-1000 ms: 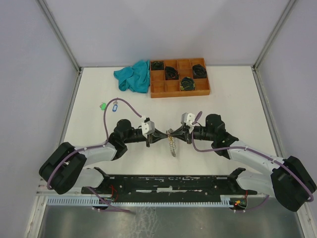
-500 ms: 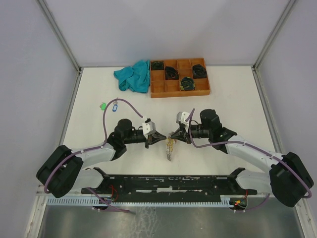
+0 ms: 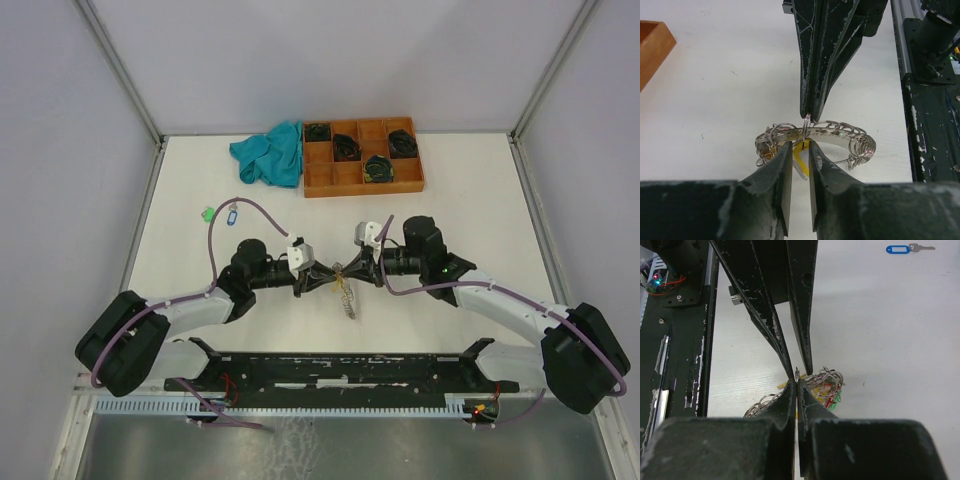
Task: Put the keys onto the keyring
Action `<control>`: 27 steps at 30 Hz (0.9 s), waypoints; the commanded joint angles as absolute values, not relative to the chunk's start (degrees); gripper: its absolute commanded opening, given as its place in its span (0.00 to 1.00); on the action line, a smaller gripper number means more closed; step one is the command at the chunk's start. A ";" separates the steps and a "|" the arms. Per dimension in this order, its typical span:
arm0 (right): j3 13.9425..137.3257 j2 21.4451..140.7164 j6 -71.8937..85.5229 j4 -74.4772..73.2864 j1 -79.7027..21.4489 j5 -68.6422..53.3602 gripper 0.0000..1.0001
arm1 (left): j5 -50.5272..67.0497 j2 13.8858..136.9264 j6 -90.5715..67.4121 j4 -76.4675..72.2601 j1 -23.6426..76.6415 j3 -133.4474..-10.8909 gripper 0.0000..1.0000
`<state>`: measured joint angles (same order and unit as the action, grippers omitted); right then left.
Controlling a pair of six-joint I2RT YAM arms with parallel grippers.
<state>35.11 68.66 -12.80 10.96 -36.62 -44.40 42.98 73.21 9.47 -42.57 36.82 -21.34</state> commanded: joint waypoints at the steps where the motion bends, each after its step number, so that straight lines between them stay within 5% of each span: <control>1: 36.04 67.29 -11.67 17.33 -36.56 -47.38 0.01 | 42.17 73.22 9.38 -47.28 36.61 -21.21 0.29; 10: 36.04 67.76 -12.35 17.65 -36.59 -50.18 0.01 | 42.15 71.59 10.39 -47.76 36.04 -20.30 0.37; 27: 36.65 69.09 -13.07 18.10 -36.57 -53.34 0.01 | 51.60 71.35 11.88 -49.29 35.77 -20.52 0.31</control>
<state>35.11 69.10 -13.06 13.37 -36.62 -51.03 47.13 71.46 9.93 -45.65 35.97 -19.90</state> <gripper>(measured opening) 0.011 0.342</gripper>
